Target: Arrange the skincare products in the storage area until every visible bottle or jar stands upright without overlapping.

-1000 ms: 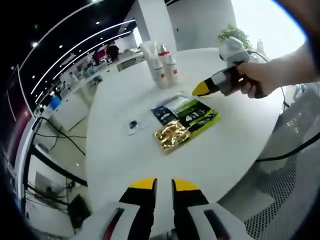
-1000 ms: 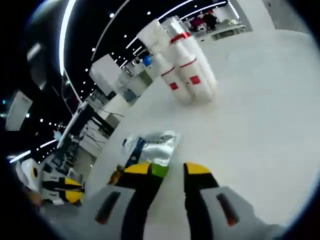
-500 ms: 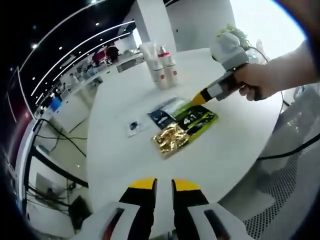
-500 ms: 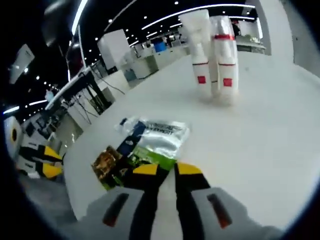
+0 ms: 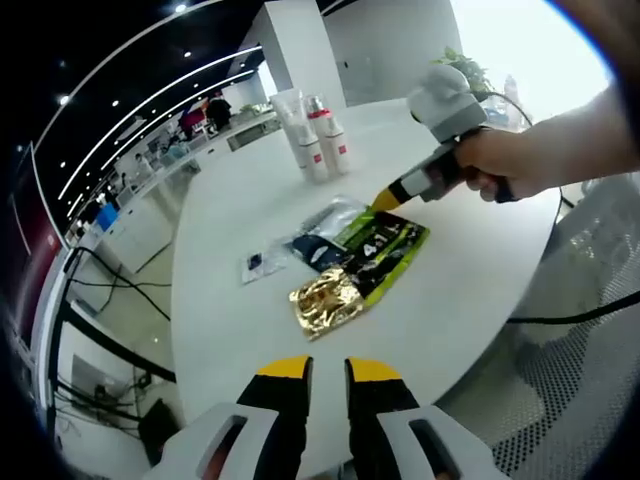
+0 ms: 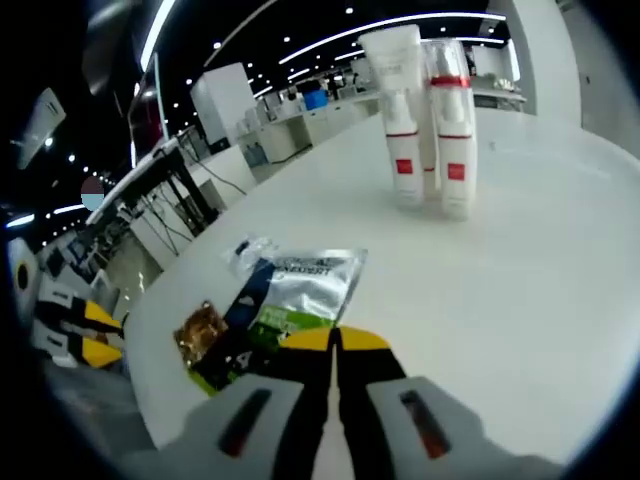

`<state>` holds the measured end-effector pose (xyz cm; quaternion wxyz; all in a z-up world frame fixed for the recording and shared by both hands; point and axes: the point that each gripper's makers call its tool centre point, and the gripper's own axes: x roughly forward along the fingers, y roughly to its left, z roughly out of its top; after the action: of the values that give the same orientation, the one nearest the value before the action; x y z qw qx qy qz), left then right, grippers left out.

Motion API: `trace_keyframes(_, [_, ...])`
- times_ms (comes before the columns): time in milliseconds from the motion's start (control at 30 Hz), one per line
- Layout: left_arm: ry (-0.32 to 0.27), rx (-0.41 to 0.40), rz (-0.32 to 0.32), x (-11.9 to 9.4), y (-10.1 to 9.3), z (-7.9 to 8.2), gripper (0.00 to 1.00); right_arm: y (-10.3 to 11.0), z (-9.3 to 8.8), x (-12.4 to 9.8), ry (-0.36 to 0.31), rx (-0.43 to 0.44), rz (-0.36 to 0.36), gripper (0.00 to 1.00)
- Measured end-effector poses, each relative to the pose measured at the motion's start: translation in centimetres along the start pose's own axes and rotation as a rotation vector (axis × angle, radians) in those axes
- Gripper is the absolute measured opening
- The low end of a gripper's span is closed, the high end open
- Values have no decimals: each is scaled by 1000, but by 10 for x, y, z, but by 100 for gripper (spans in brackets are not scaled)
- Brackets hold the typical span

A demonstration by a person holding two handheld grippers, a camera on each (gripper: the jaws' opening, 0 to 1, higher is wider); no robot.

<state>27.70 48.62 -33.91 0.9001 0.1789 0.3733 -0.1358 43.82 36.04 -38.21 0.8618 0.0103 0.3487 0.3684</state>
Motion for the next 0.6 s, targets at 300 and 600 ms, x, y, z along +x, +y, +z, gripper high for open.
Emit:
trace_keyframes(300, [-15, -33, 33, -3, 8, 1, 14, 3, -1, -11, -17, 6, 4, 2])
trace_keyframes(600, [-1, -62, 38, -2, 9, -2, 15, 2, 11, -19, -36, 102, 23, 1])
